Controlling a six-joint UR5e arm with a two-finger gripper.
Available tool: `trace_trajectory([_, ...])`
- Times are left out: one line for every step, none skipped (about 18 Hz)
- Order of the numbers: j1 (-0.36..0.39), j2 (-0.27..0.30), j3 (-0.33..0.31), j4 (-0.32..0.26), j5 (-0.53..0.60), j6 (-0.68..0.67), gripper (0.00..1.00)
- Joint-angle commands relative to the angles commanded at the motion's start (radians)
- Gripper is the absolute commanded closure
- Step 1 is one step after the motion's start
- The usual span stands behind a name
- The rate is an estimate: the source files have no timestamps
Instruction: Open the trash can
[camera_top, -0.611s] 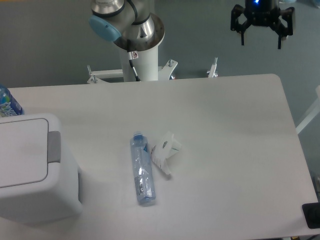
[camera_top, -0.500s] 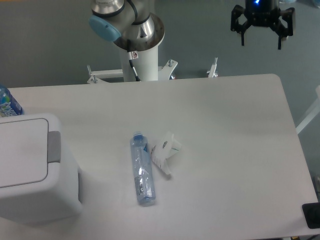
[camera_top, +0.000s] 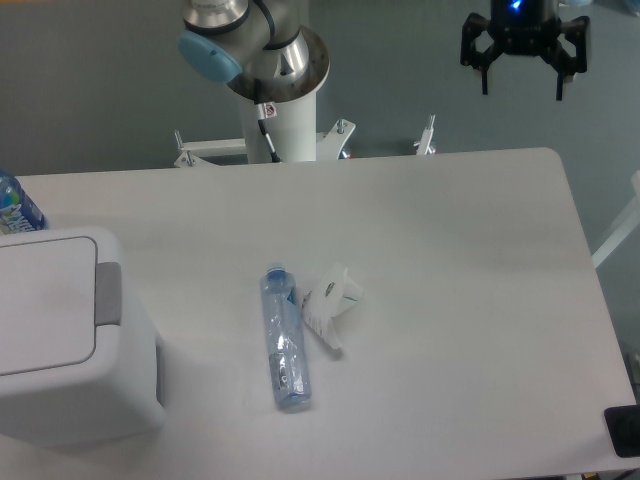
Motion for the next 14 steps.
trace_trajectory([-0.023,-0.003,0.012,0.0,-0.031,-0.084,0.0])
trace_trajectory([-0.043,-0.009,0.023,0.002,-0.049,-0.17,0.0])
trace_trajectory([-0.064,-0.018,0.031,0.003,-0.055,-0.246,0.0])
trace_trajectory([-0.093,-0.028,0.043,0.003,-0.059,-0.31,0.0])
trace_trajectory([-0.126,-0.035,0.057,0.003,-0.062,-0.365,0.0])
trace_trajectory([-0.162,-0.046,0.074,0.005,-0.069,-0.413,0.0])
trace_trajectory([-0.195,-0.057,0.089,0.005,-0.075,-0.464,0.0])
trace_trajectory([-0.216,-0.064,0.098,0.012,-0.078,-0.517,0.0])
trace_trajectory([-0.235,-0.074,0.103,0.024,-0.083,-0.569,0.0])
trace_trajectory([-0.262,-0.083,0.107,0.037,-0.092,-0.619,0.0])
trace_trajectory([-0.294,-0.095,0.114,0.05,-0.103,-0.662,0.0])
trace_trajectory([-0.322,-0.104,0.118,0.066,-0.109,-0.7,0.0])
trace_trajectory([-0.341,-0.113,0.123,0.081,-0.109,-0.737,0.0])
trace_trajectory([-0.354,-0.118,0.126,0.093,-0.111,-0.774,0.0])
